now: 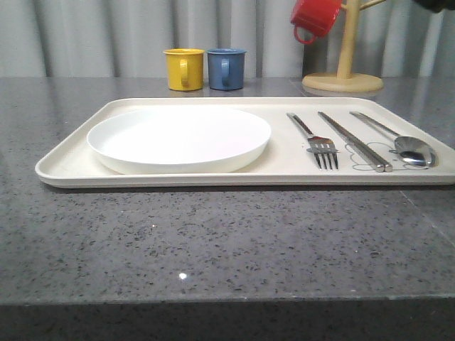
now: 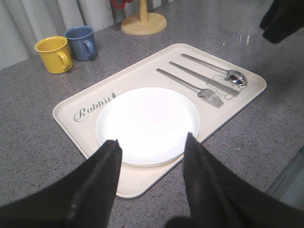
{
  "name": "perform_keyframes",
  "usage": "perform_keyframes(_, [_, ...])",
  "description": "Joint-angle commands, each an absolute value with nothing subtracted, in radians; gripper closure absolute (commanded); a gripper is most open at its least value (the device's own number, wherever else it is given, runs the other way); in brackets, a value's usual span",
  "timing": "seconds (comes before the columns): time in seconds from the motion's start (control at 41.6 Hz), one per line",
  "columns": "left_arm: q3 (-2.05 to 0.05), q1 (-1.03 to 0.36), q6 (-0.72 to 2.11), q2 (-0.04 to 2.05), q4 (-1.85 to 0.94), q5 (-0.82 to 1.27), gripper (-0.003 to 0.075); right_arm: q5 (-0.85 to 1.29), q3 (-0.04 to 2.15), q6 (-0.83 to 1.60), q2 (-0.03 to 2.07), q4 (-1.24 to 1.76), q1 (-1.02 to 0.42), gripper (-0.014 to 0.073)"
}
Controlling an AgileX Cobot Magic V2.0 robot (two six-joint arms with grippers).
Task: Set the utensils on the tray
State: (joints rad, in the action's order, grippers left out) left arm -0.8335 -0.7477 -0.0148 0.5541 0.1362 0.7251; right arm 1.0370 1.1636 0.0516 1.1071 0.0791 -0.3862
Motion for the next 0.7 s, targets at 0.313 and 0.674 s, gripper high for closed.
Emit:
perform_keyframes(0.313, [-0.859, -0.754, -0.024, 0.558, 0.142, 0.646, 0.0406, 0.997, 0.971, 0.064, 0.598, 0.061, -0.388, 0.0294])
perform_keyframes(0.674, [-0.859, -0.754, -0.024, 0.558, 0.142, 0.644, 0.0406, 0.998, 0.958, 0.054, 0.487, 0.061, -0.388, 0.0294])
